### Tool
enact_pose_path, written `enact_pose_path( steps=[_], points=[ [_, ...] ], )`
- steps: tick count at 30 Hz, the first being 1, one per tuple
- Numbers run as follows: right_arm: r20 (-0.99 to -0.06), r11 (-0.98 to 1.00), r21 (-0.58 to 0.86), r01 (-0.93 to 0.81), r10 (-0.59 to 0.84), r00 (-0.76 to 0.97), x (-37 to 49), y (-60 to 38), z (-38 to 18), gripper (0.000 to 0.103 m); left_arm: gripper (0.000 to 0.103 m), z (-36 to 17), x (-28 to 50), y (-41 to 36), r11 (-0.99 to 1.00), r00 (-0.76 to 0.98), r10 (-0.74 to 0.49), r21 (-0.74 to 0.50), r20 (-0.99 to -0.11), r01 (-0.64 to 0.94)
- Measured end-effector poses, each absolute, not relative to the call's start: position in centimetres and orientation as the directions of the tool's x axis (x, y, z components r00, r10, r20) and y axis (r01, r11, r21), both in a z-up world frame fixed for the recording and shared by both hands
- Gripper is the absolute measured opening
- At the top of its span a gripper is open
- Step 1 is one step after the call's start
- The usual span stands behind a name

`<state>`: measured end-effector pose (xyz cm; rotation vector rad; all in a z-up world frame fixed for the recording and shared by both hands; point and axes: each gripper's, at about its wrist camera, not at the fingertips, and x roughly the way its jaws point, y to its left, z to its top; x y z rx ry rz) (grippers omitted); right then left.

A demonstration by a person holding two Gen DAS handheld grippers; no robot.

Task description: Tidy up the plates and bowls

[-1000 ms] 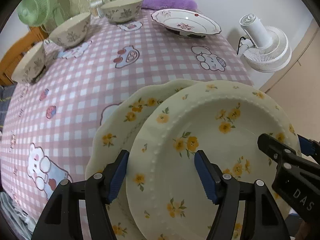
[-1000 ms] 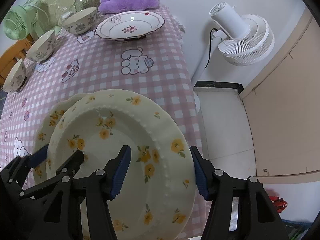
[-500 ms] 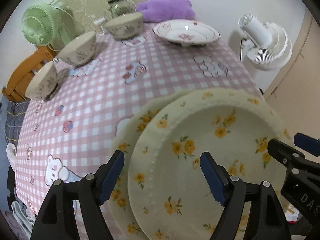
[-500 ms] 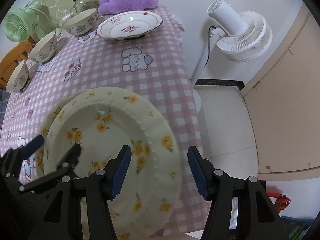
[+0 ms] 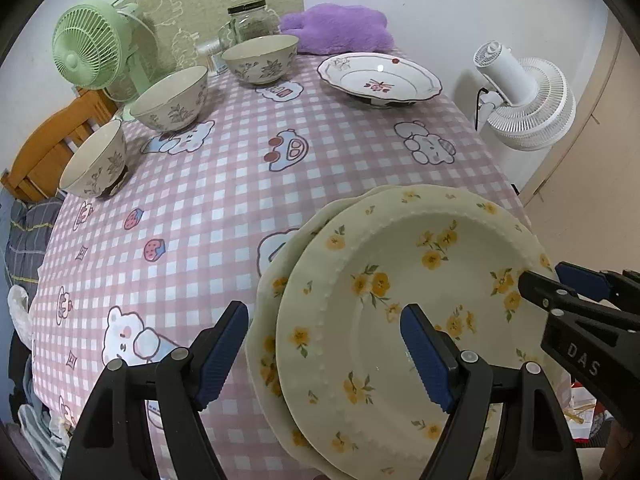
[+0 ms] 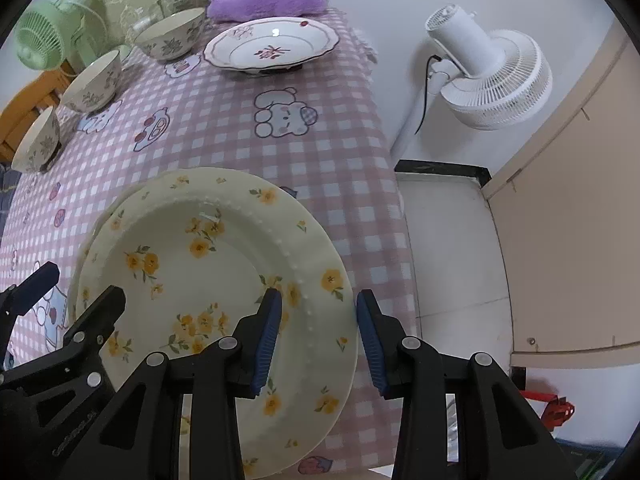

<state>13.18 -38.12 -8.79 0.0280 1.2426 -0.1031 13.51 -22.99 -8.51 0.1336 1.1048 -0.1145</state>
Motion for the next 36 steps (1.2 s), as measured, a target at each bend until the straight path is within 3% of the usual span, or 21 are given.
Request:
enact_pose_path(
  steps=[15,23,28,36],
  points=[
    [-0.954,0.999,0.008,0.045,-0.005,0.299,14.4,-37.2,-9.4,0.044,0.08,-8.4,13.7,-22.3,0.987,0.431,-0.012,0.057,-0.902,0.147],
    [-0.922,0.987,0.113,0.113,0.062,0.382,13.1,-36.8,-6.6,0.046,0.093,-6.3,13.3,-21.4,0.973,0.476,-0.068,0.047,-0.877,0.226],
    [-0.888,0.988,0.127,0.093,0.071,0.454,12.3,-34.3,-3.9,0.064,0.095,-4.1,13.3,-20.4,0.963,0.508,-0.122,0.023,-0.853,0.27],
    [-0.825,0.989,0.099,0.108,0.021,0.564,12.7,-31.5,0.5,0.078,0.097,-0.3,14.5,-18.8,0.949,0.564,-0.212,-0.03,-0.798,0.315]
  ],
)
